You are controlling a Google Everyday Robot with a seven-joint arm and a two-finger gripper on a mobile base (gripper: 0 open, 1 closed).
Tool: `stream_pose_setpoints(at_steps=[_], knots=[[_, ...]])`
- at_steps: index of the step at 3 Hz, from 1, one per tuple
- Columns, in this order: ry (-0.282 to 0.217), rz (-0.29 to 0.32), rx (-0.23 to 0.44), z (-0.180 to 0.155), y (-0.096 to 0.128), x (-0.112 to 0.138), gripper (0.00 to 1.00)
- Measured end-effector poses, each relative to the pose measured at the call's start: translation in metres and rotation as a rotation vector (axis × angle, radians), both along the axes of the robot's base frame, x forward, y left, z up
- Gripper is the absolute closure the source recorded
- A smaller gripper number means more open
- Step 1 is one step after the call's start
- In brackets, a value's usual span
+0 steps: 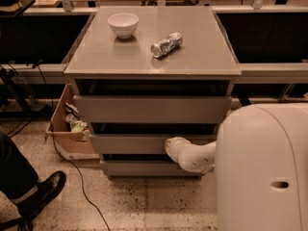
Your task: Close bottom drawer
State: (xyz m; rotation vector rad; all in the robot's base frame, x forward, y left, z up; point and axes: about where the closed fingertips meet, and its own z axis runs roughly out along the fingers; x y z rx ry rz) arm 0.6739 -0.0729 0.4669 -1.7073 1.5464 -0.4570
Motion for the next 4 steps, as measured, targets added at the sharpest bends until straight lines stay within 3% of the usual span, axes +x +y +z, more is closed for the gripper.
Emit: stream_pose_setpoints(at_steps=[2, 3, 4], knots=[[0.224, 0.028, -0.057, 0.006, -0.067, -0.033, 1.0], [0.37, 0.038, -0.117, 0.005, -0.099, -0.066, 1.0], [0.467, 0.055, -0.126, -0.004, -0.106, -0.09, 1.0]])
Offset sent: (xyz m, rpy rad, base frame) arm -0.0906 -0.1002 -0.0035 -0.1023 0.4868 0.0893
